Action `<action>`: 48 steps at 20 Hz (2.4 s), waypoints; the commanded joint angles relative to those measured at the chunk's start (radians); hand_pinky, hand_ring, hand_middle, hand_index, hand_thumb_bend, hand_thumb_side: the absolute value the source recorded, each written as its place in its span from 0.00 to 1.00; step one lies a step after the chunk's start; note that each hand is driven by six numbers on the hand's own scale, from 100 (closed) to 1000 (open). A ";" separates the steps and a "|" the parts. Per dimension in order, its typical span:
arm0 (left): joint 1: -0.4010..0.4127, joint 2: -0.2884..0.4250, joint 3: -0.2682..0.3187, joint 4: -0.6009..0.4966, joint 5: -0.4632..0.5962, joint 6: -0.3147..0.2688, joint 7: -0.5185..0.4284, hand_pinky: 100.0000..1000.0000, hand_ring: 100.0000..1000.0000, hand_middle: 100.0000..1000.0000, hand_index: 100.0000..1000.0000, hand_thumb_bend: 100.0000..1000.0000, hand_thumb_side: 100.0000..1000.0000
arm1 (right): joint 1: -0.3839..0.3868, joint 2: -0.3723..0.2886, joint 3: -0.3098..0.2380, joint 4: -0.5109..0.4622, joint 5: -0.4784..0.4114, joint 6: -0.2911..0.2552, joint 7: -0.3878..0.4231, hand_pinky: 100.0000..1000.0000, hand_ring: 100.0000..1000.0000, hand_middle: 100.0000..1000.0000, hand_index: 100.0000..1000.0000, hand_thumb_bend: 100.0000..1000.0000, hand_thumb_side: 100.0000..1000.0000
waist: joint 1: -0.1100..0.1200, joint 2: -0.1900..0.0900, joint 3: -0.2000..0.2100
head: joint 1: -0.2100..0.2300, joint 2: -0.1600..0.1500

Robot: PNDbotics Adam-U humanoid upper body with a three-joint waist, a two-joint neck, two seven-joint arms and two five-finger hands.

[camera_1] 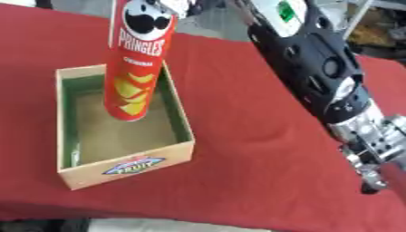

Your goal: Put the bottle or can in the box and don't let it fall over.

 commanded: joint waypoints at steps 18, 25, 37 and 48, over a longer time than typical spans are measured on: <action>-0.027 -0.010 -0.019 -0.020 -0.033 0.014 -0.001 0.36 0.85 0.70 0.84 0.00 0.53 | 0.008 0.054 0.048 0.178 0.147 -0.239 0.067 0.42 0.57 0.46 0.54 0.00 0.00 | 0.006 -0.001 0.015 | -0.046 0.006; -0.025 -0.008 -0.020 -0.020 -0.043 0.004 -0.001 0.36 0.85 0.71 0.84 0.00 0.53 | 0.013 0.043 0.025 0.106 0.332 -0.244 0.050 0.97 0.94 0.84 0.81 0.00 0.00 | 0.007 -0.002 0.009 | -0.040 -0.003; -0.016 -0.003 -0.014 -0.020 -0.042 0.005 -0.001 0.36 0.85 0.71 0.84 0.00 0.53 | 0.018 0.020 0.005 0.032 0.288 -0.203 -0.065 0.91 0.91 0.82 0.82 0.00 0.00 | 0.010 -0.011 -0.005 | -0.045 0.000; 0.018 0.032 0.023 -0.020 -0.060 -0.026 -0.001 0.36 0.85 0.71 0.84 0.00 0.53 | 0.176 -0.145 -0.212 -0.215 -0.133 0.108 -0.072 0.82 0.87 0.79 0.83 0.00 0.00 | 0.017 -0.022 -0.068 | 0.003 0.001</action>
